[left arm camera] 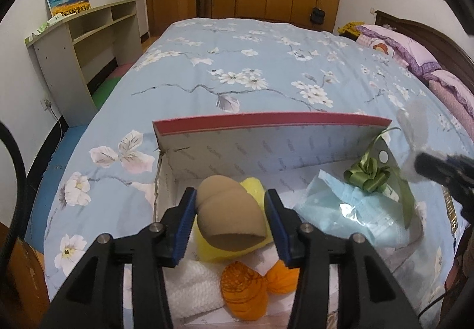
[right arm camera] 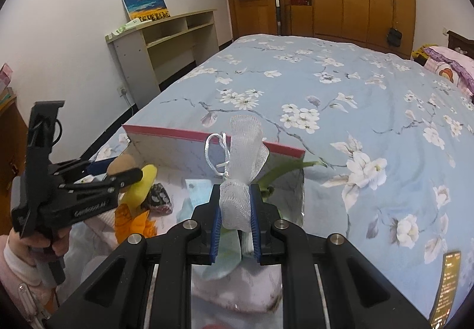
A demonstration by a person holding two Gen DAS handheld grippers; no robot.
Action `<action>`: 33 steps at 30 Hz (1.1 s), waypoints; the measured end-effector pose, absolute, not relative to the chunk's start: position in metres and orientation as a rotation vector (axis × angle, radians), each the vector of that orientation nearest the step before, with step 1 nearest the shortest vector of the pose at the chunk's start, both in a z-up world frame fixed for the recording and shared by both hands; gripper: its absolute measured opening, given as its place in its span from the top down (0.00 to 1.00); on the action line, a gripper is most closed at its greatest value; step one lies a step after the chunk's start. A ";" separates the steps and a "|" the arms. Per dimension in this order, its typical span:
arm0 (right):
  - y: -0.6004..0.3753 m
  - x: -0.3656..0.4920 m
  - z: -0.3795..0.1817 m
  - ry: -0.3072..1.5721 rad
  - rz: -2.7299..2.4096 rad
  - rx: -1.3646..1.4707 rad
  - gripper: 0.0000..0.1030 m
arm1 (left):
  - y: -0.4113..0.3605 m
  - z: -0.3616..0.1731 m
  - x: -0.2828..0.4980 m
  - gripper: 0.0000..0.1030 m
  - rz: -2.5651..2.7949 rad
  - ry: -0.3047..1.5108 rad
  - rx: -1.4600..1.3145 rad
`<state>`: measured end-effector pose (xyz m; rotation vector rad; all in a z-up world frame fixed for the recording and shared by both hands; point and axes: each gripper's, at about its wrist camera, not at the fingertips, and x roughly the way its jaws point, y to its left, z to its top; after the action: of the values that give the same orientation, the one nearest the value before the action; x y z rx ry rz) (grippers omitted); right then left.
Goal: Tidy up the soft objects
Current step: 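Release the beige sponge and mesh bag into the shoebox with both tools, then withdraw both tools from the shoebox toward the knitted mitten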
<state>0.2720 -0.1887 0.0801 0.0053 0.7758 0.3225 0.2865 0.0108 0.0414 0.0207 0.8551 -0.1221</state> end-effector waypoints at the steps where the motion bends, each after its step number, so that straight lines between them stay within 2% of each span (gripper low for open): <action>1: -0.187 0.274 0.079 0.779 0.323 0.005 0.83 | 0.011 0.041 0.287 0.51 -0.122 0.856 0.021; 5: -0.182 0.283 0.071 0.795 0.333 0.000 0.82 | 0.012 0.042 0.286 0.48 -0.123 0.851 0.019; 9: -0.181 0.285 0.068 0.796 0.346 0.003 0.73 | 0.013 0.046 0.284 0.47 -0.127 0.845 0.014; 15: -0.179 0.278 0.070 0.781 0.355 -0.012 0.66 | 0.015 0.053 0.276 0.46 -0.133 0.836 0.005; 33: -0.194 0.228 0.091 0.713 0.356 0.023 0.65 | 0.006 0.095 0.222 0.46 -0.189 0.770 0.032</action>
<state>0.2276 -0.1940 0.0909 0.0234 0.7132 0.3562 0.2219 0.0056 0.0950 0.0315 0.7703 -0.1892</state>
